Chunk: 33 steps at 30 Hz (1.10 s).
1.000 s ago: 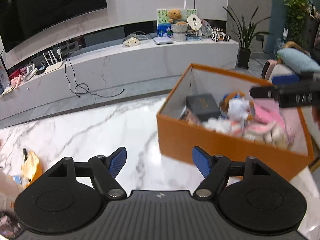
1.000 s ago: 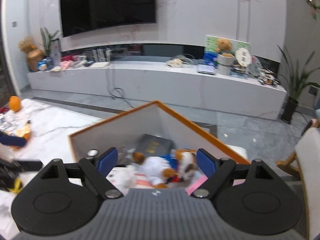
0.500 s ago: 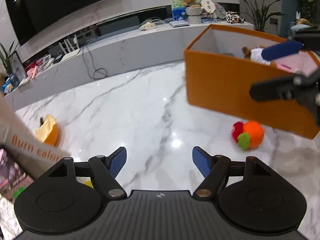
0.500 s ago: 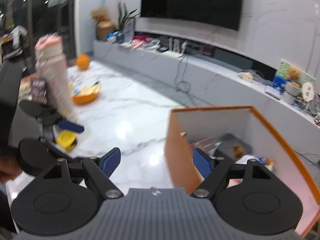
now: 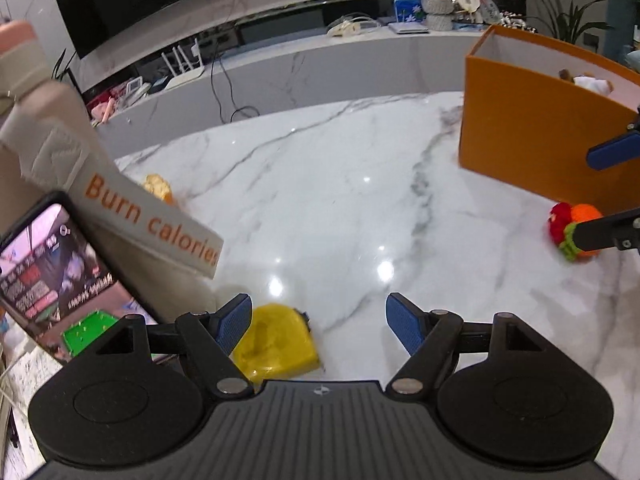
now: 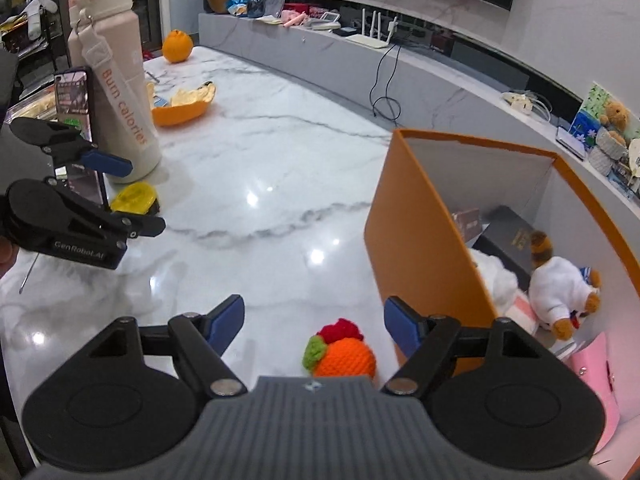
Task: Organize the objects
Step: 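Open both grippers and move them back toward the table items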
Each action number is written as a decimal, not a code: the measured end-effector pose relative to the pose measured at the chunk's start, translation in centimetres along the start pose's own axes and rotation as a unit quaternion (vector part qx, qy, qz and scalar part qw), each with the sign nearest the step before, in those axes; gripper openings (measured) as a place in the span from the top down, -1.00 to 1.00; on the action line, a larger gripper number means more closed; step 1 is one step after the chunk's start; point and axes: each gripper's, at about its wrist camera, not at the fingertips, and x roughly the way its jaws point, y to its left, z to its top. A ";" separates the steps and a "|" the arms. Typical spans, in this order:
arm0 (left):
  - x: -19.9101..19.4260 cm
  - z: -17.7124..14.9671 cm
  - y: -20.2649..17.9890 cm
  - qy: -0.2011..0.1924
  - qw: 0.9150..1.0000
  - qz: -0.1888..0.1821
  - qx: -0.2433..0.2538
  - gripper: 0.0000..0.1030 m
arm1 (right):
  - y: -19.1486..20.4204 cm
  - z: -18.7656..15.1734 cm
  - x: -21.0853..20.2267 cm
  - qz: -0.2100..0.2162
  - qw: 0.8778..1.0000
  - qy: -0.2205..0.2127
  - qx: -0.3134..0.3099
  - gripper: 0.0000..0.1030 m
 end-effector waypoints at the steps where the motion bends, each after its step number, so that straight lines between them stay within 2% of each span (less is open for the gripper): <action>1: 0.2 0.0 0.1 0.006 1.000 -0.002 -0.006 -0.70 | 0.1 0.0 0.1 0.001 1.000 0.002 -0.001 -0.52; 6: 0.9 -0.4 0.9 0.034 0.998 -0.025 -0.040 -0.70 | 0.3 -0.1 0.2 0.003 1.000 0.005 -0.005 -0.52; 11: 1.4 -0.7 1.5 0.050 0.997 -0.025 -0.058 -0.74 | 0.2 -0.1 -0.1 0.004 1.000 0.002 -0.004 -0.52; 12: 1.3 -0.6 1.5 0.054 0.996 -0.031 -0.062 -0.79 | 0.2 -0.1 -0.2 0.003 1.000 0.002 -0.004 -0.52; 14: 0.9 -0.5 1.6 0.052 0.993 -0.069 -0.077 -0.82 | 0.2 -0.2 -0.2 0.002 1.000 0.002 -0.005 -0.53; 16: 0.8 -0.4 1.3 0.053 0.993 -0.078 -0.075 -0.83 | 0.1 -0.2 -0.2 0.001 1.000 0.003 -0.004 -0.53; 19: 0.8 -0.4 0.7 0.055 0.995 -0.068 -0.055 -0.81 | 0.2 -0.3 -0.3 0.001 1.000 0.004 -0.004 -0.53; 21: 0.5 -0.2 0.7 0.054 0.995 -0.063 -0.049 -0.53 | 0.2 -0.3 -0.3 0.001 1.000 0.003 -0.005 -0.53; 22: 0.3 -0.1 0.7 0.051 0.996 -0.054 -0.046 -0.55 | 0.2 -0.3 -0.4 0.001 1.000 0.003 -0.005 -0.53; 24: 0.2 0.0 0.8 0.045 0.998 -0.014 -0.038 -0.74 | 0.3 -0.2 -0.4 0.002 1.000 0.002 -0.005 -0.53; 25: 0.3 0.0 0.8 0.042 0.999 -0.001 -0.035 -0.74 | 0.4 -0.2 -0.4 0.003 1.000 0.002 -0.005 -0.53; 29: 1.3 -0.1 0.7 0.058 0.998 0.006 -0.038 -0.74 | 0.7 -0.1 -0.3 0.006 1.000 0.003 -0.010 -0.53; 33: 1.8 -0.5 0.0 0.071 0.996 0.039 -0.026 -0.74 | 1.0 -0.1 -0.3 0.009 1.000 0.002 -0.013 -0.53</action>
